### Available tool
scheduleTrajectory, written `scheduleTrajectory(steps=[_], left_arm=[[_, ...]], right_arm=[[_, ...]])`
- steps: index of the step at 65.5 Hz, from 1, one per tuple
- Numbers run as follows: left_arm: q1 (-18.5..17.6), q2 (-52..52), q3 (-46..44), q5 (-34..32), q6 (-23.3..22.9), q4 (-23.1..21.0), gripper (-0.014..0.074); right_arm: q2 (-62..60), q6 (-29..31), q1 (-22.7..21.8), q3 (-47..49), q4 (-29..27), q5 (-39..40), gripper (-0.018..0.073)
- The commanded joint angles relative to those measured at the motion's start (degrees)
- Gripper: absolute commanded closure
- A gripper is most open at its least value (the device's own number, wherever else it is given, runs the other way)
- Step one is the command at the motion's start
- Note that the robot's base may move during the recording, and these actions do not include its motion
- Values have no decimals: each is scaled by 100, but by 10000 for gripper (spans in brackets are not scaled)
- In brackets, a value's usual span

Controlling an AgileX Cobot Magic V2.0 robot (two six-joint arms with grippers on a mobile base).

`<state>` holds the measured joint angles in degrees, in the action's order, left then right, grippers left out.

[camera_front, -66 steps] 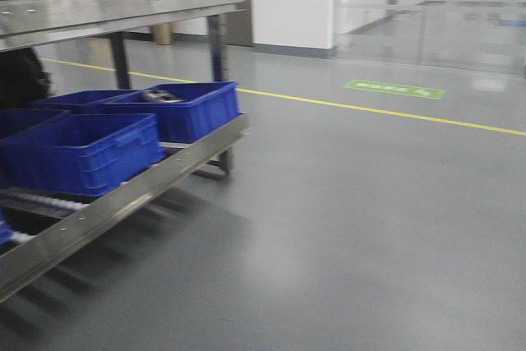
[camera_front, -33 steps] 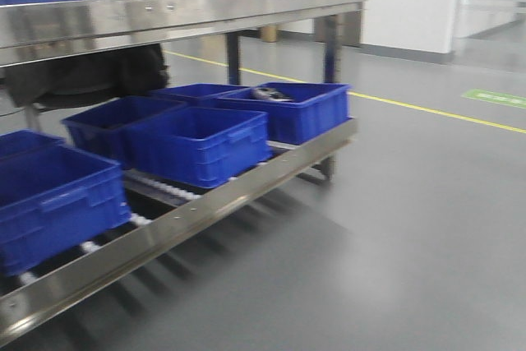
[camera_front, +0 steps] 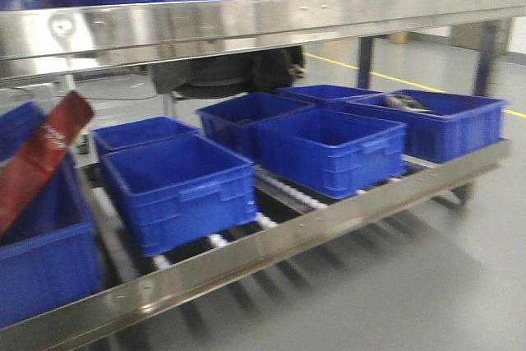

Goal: Move two blue bins to right shelf middle
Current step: 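Turn the base toward the steel shelf with the red bag bin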

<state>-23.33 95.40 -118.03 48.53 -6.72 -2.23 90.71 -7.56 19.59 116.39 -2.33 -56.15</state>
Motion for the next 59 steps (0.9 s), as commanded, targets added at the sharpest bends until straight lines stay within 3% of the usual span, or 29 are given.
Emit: scheduleTrajectory(steps=[1,59], left_arm=[[-41,-80,-93,-609,28,-226,707],[-41,-80,-93,-609,28,-226,707]], right_arm=[[-115,140,44,82,-273,430,712],[-115,140,44,82,-273,430,712]])
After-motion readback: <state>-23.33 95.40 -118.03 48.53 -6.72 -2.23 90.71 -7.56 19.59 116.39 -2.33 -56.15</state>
